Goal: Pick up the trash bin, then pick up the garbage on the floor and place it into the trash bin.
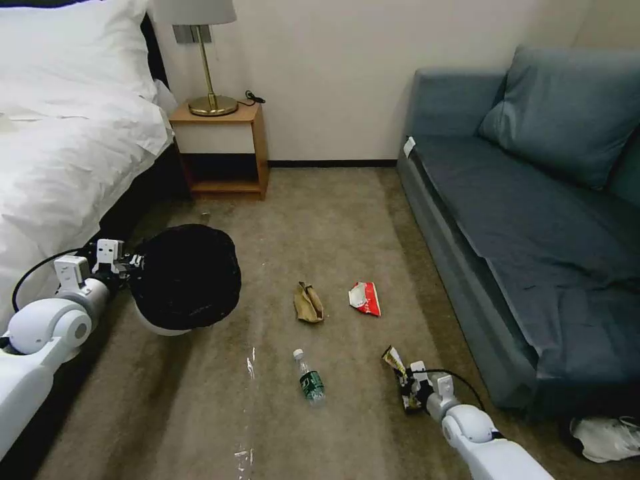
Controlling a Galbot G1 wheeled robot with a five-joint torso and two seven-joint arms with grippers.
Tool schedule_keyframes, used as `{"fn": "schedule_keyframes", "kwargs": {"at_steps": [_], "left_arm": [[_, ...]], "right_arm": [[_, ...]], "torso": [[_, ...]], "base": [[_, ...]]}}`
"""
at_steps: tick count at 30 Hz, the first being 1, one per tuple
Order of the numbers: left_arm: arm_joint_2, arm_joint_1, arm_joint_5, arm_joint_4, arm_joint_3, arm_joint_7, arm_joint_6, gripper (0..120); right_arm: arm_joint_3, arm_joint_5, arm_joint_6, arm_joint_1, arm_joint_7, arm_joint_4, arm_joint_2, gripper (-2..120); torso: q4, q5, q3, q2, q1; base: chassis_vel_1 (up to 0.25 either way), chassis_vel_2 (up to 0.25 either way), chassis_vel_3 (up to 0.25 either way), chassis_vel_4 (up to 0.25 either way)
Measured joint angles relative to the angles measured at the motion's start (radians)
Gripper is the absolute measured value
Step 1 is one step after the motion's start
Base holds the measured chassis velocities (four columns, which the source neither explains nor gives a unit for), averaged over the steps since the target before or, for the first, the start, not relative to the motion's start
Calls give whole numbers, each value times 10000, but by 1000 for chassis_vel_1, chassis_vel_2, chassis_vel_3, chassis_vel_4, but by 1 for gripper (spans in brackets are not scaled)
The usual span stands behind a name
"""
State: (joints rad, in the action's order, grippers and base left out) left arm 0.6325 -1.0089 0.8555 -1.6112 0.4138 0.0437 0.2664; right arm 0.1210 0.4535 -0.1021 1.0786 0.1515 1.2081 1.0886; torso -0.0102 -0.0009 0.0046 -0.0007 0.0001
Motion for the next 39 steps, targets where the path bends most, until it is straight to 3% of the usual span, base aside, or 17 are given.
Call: {"fn": "schedule_keyframes", "kwargs": {"at_steps": [11, 17, 26, 31, 34, 39], "left_arm": [[309, 389, -123, 206, -361, -1, -21, 4], [769, 1104, -345, 626, -1107, -16, -66, 4], [1080, 1258, -508, 887, -1210, -76, -136, 4], [1135, 1259, -556, 968, -1203, -116, -162, 4], [1258, 1305, -559, 1044, -1204, -132, -172, 4], [1360, 1380, -560, 1106, -1261, -132, -185, 4]], "right_arm": [[-300, 407, -185, -2, -177, 2267, -838, 0], [-611, 1477, -436, -433, -442, 3994, -1285, 0], [-1731, 3522, -519, -1869, -858, 5234, -1448, 0], [-2688, 4262, -521, -2979, -913, 5389, -1231, 0], [-3555, 4745, -285, -4038, -806, 5092, -629, 0], [-4185, 4862, -46, -4601, -627, 4647, 42, 0]], "torso": [[0, 0, 0, 1, 0], [-10, -3, -1, 0, 0], [-1, -3, -1, 1, 0], [-3, -3, -1, 1, 0], [2, -4, -1, 1, 0], [-5, -5, 0, 1, 0]], "base": [[0, 0, 0, 0], [0, 0, 0, 0], [0, 0, 0, 0], [0, 0, 0, 0], [0, 0, 0, 0], [0, 0, 0, 0]]}}
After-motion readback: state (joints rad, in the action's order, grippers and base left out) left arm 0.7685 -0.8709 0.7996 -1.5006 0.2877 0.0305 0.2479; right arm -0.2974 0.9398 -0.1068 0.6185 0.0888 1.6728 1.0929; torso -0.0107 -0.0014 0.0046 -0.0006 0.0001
